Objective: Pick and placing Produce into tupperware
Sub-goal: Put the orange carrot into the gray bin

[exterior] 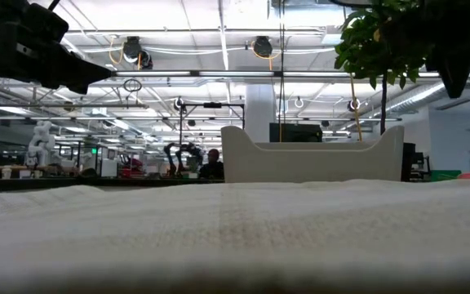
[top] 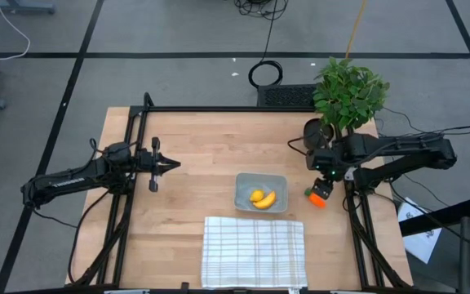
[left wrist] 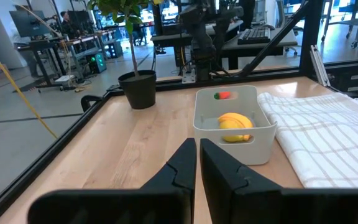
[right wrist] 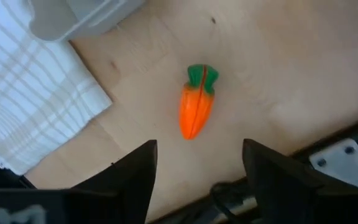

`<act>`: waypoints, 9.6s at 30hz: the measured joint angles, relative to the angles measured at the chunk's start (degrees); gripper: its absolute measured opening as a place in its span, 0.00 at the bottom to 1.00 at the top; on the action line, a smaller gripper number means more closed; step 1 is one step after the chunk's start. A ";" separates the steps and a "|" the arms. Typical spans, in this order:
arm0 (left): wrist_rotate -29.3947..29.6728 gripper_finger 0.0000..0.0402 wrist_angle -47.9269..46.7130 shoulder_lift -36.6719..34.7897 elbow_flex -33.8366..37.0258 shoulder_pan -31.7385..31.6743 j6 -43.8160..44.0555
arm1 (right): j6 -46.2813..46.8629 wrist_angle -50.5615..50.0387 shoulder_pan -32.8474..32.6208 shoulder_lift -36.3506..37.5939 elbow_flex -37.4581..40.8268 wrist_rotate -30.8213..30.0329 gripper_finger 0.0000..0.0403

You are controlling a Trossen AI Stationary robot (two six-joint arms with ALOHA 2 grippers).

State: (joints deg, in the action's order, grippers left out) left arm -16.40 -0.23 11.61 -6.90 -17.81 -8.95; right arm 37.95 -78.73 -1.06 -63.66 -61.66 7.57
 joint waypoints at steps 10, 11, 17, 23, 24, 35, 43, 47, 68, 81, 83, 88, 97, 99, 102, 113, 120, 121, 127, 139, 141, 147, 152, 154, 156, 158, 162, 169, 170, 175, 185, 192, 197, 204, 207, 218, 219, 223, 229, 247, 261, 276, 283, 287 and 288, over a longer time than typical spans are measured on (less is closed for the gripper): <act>0.00 0.06 0.00 -0.02 0.00 -0.01 0.00 | -0.93 6.88 -0.02 0.00 9.77 1.68 0.57; 0.00 0.06 0.00 0.00 0.00 -0.02 -0.01 | -0.93 8.17 -0.02 0.00 10.60 1.69 0.57; 0.00 0.06 0.00 -0.01 0.00 -0.02 -0.16 | -1.15 14.96 -0.15 0.00 15.68 3.22 0.57; 0.00 0.06 0.00 0.00 0.00 -0.01 -0.53 | -0.17 19.46 -0.15 0.00 19.22 6.03 0.57; 0.00 0.06 0.00 -0.02 0.00 -0.02 -0.75 | 0.21 19.68 -0.15 0.00 19.55 6.05 0.57; 0.00 0.06 0.00 0.00 0.00 -0.02 -1.03 | 1.72 27.53 -0.15 0.00 25.57 6.15 0.57; 0.00 0.06 0.00 0.00 0.00 -0.02 -1.05 | 1.89 34.85 -0.15 0.00 29.65 6.23 0.57; 0.00 0.06 -0.01 0.00 0.00 -0.02 -1.07 | 1.91 36.48 -0.15 0.00 31.95 6.49 0.57; 0.02 0.06 -0.02 0.00 0.00 -0.01 -1.07 | -3.08 37.65 -0.15 0.02 34.46 7.52 0.46; 0.02 0.06 -0.02 -0.02 0.00 0.00 -1.01 | -4.93 38.37 -0.17 -0.07 32.71 7.85 0.38; 0.02 0.06 -0.02 -0.01 -0.02 -0.02 -0.98 | -5.06 38.12 -0.17 -0.07 32.35 7.85 0.38; 0.02 0.06 -0.02 -0.01 -0.02 -0.01 -0.94 | -6.14 35.37 -0.07 -0.07 30.33 7.82 0.37; 0.02 0.06 -0.02 -0.02 -0.02 -0.01 -0.87 | -8.76 26.47 1.11 -0.04 22.89 7.57 0.37; 0.02 0.06 -0.01 0.00 -0.01 -0.01 -0.85 | -9.41 25.09 1.13 -0.04 21.42 7.39 0.37; 0.02 0.06 -0.02 -0.02 -0.02 -0.02 -0.85 | -10.24 23.49 1.14 -0.02 19.31 7.33 0.37; 0.02 0.06 0.00 -0.02 -0.02 -0.01 -0.85 | -12.40 11.78 2.67 -0.02 9.06 5.60 0.37; 0.02 0.06 0.00 -0.02 -0.02 -0.02 -0.85 | -15.29 7.13 4.78 -0.02 2.69 5.53 0.37; 0.02 0.06 0.00 -0.01 -0.02 -0.02 -0.85 | -15.34 6.34 5.14 -0.02 1.72 5.52 0.37; 0.02 0.06 0.00 0.00 -0.02 -0.02 -0.85 | -16.06 1.67 6.68 -0.52 -3.61 4.03 0.37; 0.02 0.06 -0.06 0.00 -0.02 0.00 -0.85 | -20.86 -0.87 6.73 -7.97 -4.40 4.26 0.37; 0.02 0.06 -0.10 -0.02 -0.02 -0.01 -0.83 | -21.89 -0.50 6.73 -9.25 -4.40 4.35 0.37; 0.02 0.06 -0.46 -0.02 -0.02 0.00 -0.83 | -25.34 3.47 6.75 -12.40 -4.40 4.44 0.37; 0.02 0.06 -0.89 -0.01 -0.02 -0.02 -0.81 | -28.99 5.36 7.33 -14.36 -6.59 4.49 0.37; 0.02 0.06 -0.98 0.00 -0.02 0.00 -0.80 | -30.10 5.37 7.96 -15.40 -8.59 4.48 0.37; 0.00 0.06 -0.98 -0.02 -0.02 -0.02 -0.41 | -31.73 5.25 8.55 -16.63 -10.77 4.44 0.37; 0.00 0.06 -1.24 -0.02 -0.02 -0.02 -0.13 | -33.48 5.15 9.17 -18.37 -13.38 4.41 0.37; 0.00 0.06 -1.36 0.00 -0.02 0.00 0.09 | -37.05 4.68 10.17 -22.57 -17.98 4.20 0.37; 0.00 0.06 -1.36 -0.01 -0.02 -0.02 0.15 | -43.93 4.51 11.28 -29.80 -25.59 4.20 0.37; 0.00 0.06 -1.37 -0.02 -0.02 -0.02 0.15 | -44.68 4.51 11.56 -30.65 -26.53 4.17 0.37; 0.00 0.06 -1.36 -0.02 -0.02 0.00 0.30 | -45.96 4.12 12.71 -34.43 -30.33 4.20 0.38; 0.00 0.06 -1.44 -0.02 -0.02 0.00 0.28 | -46.80 2.57 12.72 -37.09 -32.14 4.24 0.38; 0.00 0.06 -1.46 -0.01 -0.02 0.00 0.26 | -45.10 4.82 12.22 -37.10 -32.14 4.23 0.38; 0.00 0.06 -1.46 -0.02 -0.02 -0.02 0.26 | -44.37 7.06 10.18 -37.11 -32.14 4.16 0.38; 0.00 0.06 -1.50 -0.01 -0.02 -0.01 0.24 | -41.13 8.89 7.59 -37.09 -32.14 1.12 0.37; 0.00 0.06 -1.53 0.00 -0.02 -0.02 0.24 | -40.15 10.83 6.79 -37.07 -31.26 1.01 0.37; 0.00 0.06 -1.75 -0.02 -0.02 -0.02 0.22 | -36.78 15.00 4.23 -37.09 -25.01 1.00 0.37; 0.00 0.06 -1.75 0.00 -0.02 0.00 0.20 | -36.30 15.34 3.90 -37.09 -24.53 0.99 0.37; 0.00 0.06 -1.75 -0.01 -0.02 -0.01 0.22 | -34.09 16.45 2.70 -37.06 -23.06 1.01 0.37; 0.00 0.06 -1.74 -0.02 -0.02 -0.02 0.22 | -31.03 20.14 1.01 -37.08 -20.53 1.01 0.37; -0.02 0.06 -1.98 0.00 -0.02 -0.02 0.48 | -28.07 27.12 0.90 -37.09 -15.18 -0.38 0.37; -0.02 0.06 -2.00 -0.02 -0.02 -0.01 0.46 | -25.11 29.91 -0.17 -37.09 -10.61 -4.96 0.37; -0.02 0.06 -2.21 -0.01 -0.02 -0.02 0.43 | -29.33 37.38 -0.61 -37.09 -5.79 -6.25 0.36; 0.00 0.06 -2.21 -0.02 -0.02 -0.02 0.15 | -30.08 38.32 -0.58 -37.09 -5.40 -6.28 0.36; -0.02 0.06 -2.21 0.00 -0.02 0.00 0.15 | -29.68 38.54 -0.57 -37.09 -5.40 -6.27 0.36; -0.02 0.06 -2.21 0.00 -0.02 -0.02 0.15 | -29.67 38.50 -0.57 -37.09 -5.40 -6.27 0.36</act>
State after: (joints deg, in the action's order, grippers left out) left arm -16.43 -2.44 11.61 -6.92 -17.82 -8.80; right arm 8.28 -40.23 -1.63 -100.75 -67.07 1.30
